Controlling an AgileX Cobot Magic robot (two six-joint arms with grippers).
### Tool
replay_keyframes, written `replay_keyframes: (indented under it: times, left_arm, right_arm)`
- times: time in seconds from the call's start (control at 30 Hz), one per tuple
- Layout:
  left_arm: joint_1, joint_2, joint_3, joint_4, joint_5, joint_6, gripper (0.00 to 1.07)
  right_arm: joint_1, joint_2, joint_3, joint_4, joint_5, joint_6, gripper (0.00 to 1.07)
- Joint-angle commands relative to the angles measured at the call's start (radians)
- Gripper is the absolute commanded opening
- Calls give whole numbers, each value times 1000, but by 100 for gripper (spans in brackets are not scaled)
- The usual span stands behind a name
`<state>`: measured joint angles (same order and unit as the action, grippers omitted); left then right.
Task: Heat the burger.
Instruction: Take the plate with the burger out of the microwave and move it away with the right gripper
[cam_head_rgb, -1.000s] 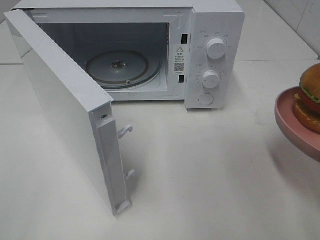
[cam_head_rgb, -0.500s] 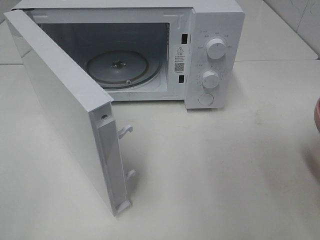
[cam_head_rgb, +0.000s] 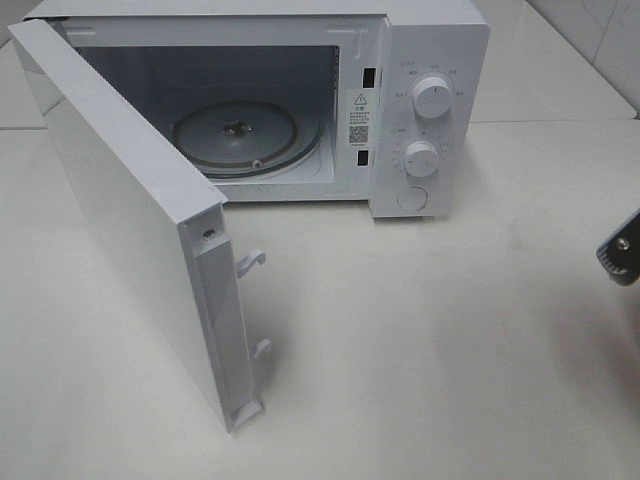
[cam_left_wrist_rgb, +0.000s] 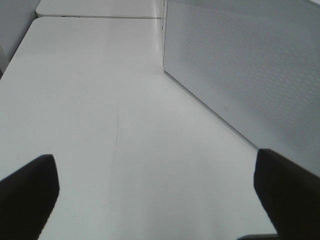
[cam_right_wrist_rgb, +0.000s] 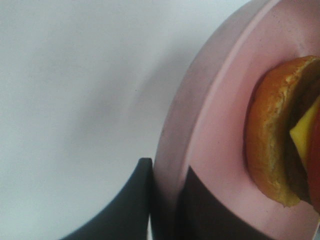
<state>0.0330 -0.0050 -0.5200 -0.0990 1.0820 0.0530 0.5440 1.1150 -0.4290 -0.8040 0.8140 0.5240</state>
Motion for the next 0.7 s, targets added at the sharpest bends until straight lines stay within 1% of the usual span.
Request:
replay_keyframes:
  times: [0.03,0.07,0.13,0.17,0.2,0.23,0.3,0.37,0.4,0.5,0.57,0.7]
  left_arm:
    - [0,-16,3,-2,-12,1,98]
    - [0,-16,3,-2,-12,1,98]
    - [0,-16,3,-2,-12,1,98]
    - [0,-16,3,-2,-12,1,98]
    - [0,-16,3,-2,-12,1,98]
    - [0,-16,3,-2,-12,1,98]
    - [0,-16,3,-2,-12,1,98]
    - [0,-16,3,-2,-12,1,98]
    - [0,-16,3,-2,-12,1,98]
    - [0,-16,3,-2,-12,1,98]
    - [0,-16,3,-2,-12,1,98]
    - [0,-16,3,-2,-12,1,98]
  right_arm:
    - [-5,78,-47,-82,50,141,0]
    - [-5,78,-47,-82,50,141,0]
    - [-5,153,-68,-86,58,253,0]
    - [-5,153,-68,-86,58,253,0]
    - [-5,207,-82,-86,66,310,0]
    - [-5,207,-82,-86,66,310,0]
    - [-5,302,-112,-87,69,388,1]
    - [-5,320,-117,-87,69,396,1]
    - [-5,364,-127,-87,68,415,1]
    - [-5,384,-132,-87,66,419,1]
    - [-5,454,-147,-91,66,449,1]
    - [-5,506,-150,-98,59,480,1]
